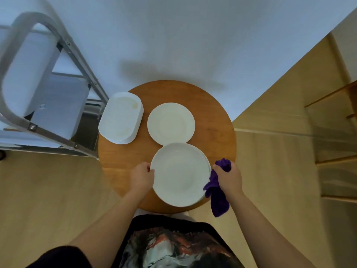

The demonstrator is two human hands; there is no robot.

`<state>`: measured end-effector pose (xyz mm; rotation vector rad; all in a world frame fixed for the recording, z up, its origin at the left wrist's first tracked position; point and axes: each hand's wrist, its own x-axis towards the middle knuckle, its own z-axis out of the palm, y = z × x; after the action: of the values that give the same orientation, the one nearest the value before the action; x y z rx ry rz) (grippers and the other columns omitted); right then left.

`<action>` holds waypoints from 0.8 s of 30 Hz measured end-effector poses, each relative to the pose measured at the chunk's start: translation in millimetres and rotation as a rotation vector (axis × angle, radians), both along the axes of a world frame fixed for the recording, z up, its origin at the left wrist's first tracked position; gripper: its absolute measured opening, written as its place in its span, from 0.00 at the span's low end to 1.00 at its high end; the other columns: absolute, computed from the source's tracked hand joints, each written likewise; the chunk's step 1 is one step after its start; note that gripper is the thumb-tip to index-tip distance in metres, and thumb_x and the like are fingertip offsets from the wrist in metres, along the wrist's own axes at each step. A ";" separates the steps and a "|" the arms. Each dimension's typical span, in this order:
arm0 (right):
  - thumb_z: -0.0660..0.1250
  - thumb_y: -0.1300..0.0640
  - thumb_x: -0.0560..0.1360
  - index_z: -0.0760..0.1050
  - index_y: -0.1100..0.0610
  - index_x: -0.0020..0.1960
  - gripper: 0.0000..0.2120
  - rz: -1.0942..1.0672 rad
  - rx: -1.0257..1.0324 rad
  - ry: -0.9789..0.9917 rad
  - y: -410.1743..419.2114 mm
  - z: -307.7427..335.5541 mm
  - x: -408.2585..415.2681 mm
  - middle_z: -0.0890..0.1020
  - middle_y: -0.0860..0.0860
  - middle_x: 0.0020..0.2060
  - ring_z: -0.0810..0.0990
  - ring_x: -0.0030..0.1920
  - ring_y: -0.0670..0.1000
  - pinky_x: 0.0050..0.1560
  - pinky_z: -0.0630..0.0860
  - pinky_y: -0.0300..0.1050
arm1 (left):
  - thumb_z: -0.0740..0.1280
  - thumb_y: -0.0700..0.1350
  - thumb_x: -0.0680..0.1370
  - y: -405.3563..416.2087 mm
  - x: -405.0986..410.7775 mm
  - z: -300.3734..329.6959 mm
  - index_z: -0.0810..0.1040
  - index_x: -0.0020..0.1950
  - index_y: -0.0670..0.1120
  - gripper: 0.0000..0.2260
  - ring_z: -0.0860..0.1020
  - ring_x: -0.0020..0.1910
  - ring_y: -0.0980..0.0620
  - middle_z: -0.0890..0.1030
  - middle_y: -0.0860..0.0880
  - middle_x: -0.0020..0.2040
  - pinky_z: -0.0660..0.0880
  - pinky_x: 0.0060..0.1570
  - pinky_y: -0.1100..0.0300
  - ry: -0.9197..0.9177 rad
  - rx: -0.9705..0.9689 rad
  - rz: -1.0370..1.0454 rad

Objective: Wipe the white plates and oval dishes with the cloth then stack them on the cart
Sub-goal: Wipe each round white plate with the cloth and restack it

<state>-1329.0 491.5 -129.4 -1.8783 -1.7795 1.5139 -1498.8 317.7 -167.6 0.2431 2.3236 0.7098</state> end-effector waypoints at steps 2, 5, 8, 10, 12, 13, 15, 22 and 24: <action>0.69 0.54 0.73 0.71 0.48 0.43 0.06 0.035 -0.004 0.017 -2.9 0.2 -6.1 0.79 0.48 0.40 0.79 0.40 0.49 0.36 0.72 0.42 | 0.63 0.39 0.78 3.5 -0.5 -1.5 0.77 0.42 0.43 0.06 0.74 0.35 0.52 0.77 0.48 0.38 0.74 0.33 0.60 0.036 -0.034 -0.093; 0.68 0.56 0.73 0.71 0.47 0.43 0.07 0.071 -0.028 0.041 -9.0 -0.9 -17.0 0.79 0.49 0.40 0.79 0.40 0.50 0.37 0.75 0.43 | 0.60 0.40 0.79 9.3 -3.1 -3.3 0.77 0.44 0.39 0.08 0.73 0.38 0.48 0.71 0.45 0.47 0.77 0.45 0.53 0.075 -0.120 -0.185; 0.68 0.56 0.73 0.70 0.47 0.42 0.07 0.111 -0.052 0.040 -14.6 -5.2 -29.3 0.79 0.49 0.40 0.80 0.41 0.53 0.43 0.78 0.49 | 0.59 0.42 0.80 11.2 -4.3 -4.8 0.76 0.49 0.41 0.08 0.76 0.46 0.46 0.69 0.46 0.53 0.74 0.45 0.56 0.119 -0.179 -0.259; 0.68 0.55 0.73 0.70 0.45 0.42 0.08 0.137 -0.069 0.029 -17.1 -8.5 -37.9 0.79 0.47 0.40 0.81 0.40 0.50 0.39 0.78 0.46 | 0.60 0.47 0.80 12.0 -9.3 -7.7 0.76 0.46 0.45 0.09 0.75 0.42 0.50 0.71 0.48 0.49 0.72 0.41 0.59 0.148 -0.231 -0.315; 0.68 0.53 0.73 0.70 0.44 0.45 0.07 0.142 -0.085 0.015 -18.7 -10.8 -45.7 0.79 0.45 0.40 0.79 0.38 0.45 0.32 0.73 0.37 | 0.61 0.51 0.79 14.3 -19.7 -14.3 0.74 0.38 0.46 0.13 0.72 0.35 0.53 0.72 0.49 0.40 0.70 0.36 0.61 0.116 -0.216 -0.291; 0.68 0.53 0.73 0.71 0.44 0.47 0.07 0.133 -0.098 0.009 -18.7 -12.1 -49.6 0.79 0.44 0.41 0.79 0.37 0.43 0.31 0.71 0.34 | 0.62 0.52 0.79 16.2 -26.1 -19.0 0.73 0.36 0.46 0.15 0.70 0.32 0.54 0.72 0.50 0.35 0.69 0.34 0.62 0.076 -0.175 -0.246; 0.71 0.52 0.71 0.71 0.47 0.55 0.15 0.104 -0.137 0.024 -17.5 -13.8 -57.2 0.79 0.43 0.44 0.80 0.39 0.43 0.33 0.71 0.35 | 0.61 0.53 0.80 20.0 -39.8 -25.0 0.76 0.39 0.44 0.16 0.71 0.32 0.54 0.72 0.51 0.31 0.69 0.34 0.62 0.018 -0.111 -0.152; 0.78 0.56 0.63 0.60 0.44 0.67 0.40 0.009 -0.231 0.101 -0.6 -14.0 -97.9 0.73 0.44 0.53 0.76 0.50 0.47 0.41 0.75 0.42 | 0.61 0.51 0.80 68.2 -97.2 -50.4 0.72 0.66 0.41 0.19 0.75 0.58 0.44 0.77 0.43 0.60 0.72 0.53 0.54 -0.189 -0.079 0.164; 0.76 0.58 0.65 0.63 0.46 0.63 0.33 -0.086 -0.278 0.129 4.1 -16.4 -107.8 0.75 0.46 0.51 0.78 0.48 0.49 0.41 0.77 0.43 | 0.64 0.50 0.79 83.5 -108.5 -64.3 0.68 0.69 0.39 0.23 0.75 0.59 0.41 0.76 0.41 0.61 0.73 0.55 0.51 -0.330 -0.046 0.323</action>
<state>-1436.8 495.6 -145.9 -1.8955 -1.4774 1.8841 -1607.3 401.1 -232.0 -0.2595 2.0760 0.7846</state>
